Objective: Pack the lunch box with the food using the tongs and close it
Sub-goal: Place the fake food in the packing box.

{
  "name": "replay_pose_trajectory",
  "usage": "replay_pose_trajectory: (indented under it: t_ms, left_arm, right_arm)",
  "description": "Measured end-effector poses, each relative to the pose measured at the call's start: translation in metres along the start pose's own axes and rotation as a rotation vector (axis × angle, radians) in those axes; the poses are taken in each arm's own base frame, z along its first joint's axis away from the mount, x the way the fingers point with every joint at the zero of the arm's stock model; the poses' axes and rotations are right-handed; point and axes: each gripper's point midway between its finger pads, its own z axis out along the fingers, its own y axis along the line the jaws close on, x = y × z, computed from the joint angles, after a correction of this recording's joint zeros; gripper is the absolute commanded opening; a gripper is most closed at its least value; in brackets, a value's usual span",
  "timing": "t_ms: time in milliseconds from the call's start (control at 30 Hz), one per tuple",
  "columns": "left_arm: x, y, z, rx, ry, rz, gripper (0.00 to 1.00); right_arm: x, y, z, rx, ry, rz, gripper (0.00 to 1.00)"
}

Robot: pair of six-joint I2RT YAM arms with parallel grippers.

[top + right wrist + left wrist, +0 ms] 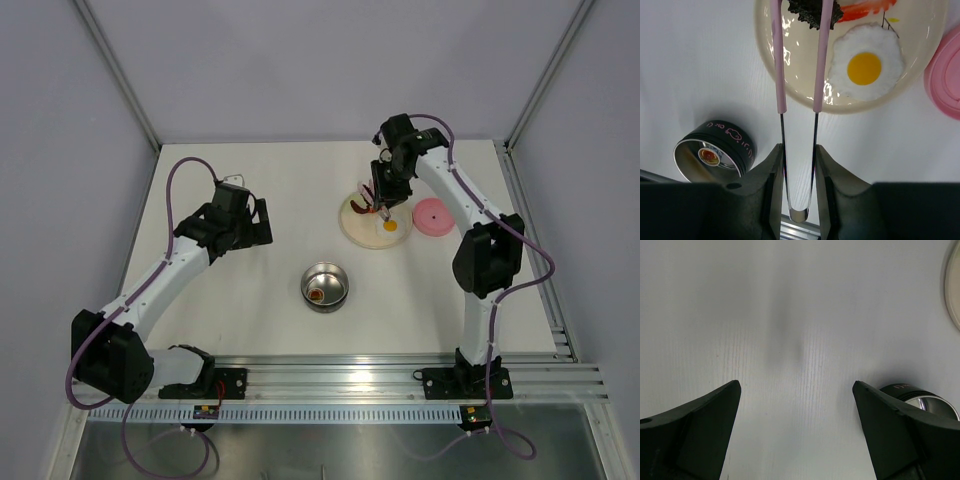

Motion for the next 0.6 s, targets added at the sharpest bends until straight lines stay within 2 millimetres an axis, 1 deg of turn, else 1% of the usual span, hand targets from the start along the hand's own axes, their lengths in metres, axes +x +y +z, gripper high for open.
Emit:
replay_pose_trajectory:
  t_ms: [133, 233, 300, 433, 533, 600]
  left_arm:
    - [0.0, 0.0, 0.0, 0.0, 0.0, 0.0, 0.99]
    - [0.0, 0.0, 0.0, 0.001, -0.001, 0.0, 0.99]
    - [0.0, 0.0, 0.0, 0.001, -0.002, 0.0, 0.99]
    - [0.0, 0.0, 0.0, 0.001, -0.002, 0.0, 0.99]
    - [0.0, 0.0, 0.001, 0.0, 0.0, 0.0, 0.99]
    - [0.0, 0.0, 0.001, 0.0, 0.0, 0.0, 0.99]
  right_arm:
    - [0.015, 0.002, 0.006, -0.009, 0.028, 0.009, 0.0]
    - [0.024, 0.007, 0.001, -0.019, 0.033, 0.007, 0.0]
    - [0.029, 0.013, -0.007, -0.028, 0.026, -0.005, 0.0]
    - [0.04, 0.033, -0.029, -0.057, -0.011, -0.047, 0.0]
    - [0.058, 0.055, -0.044, -0.089, -0.019, -0.096, 0.0]
    - [0.072, 0.069, -0.05, -0.113, -0.011, -0.124, 0.0]
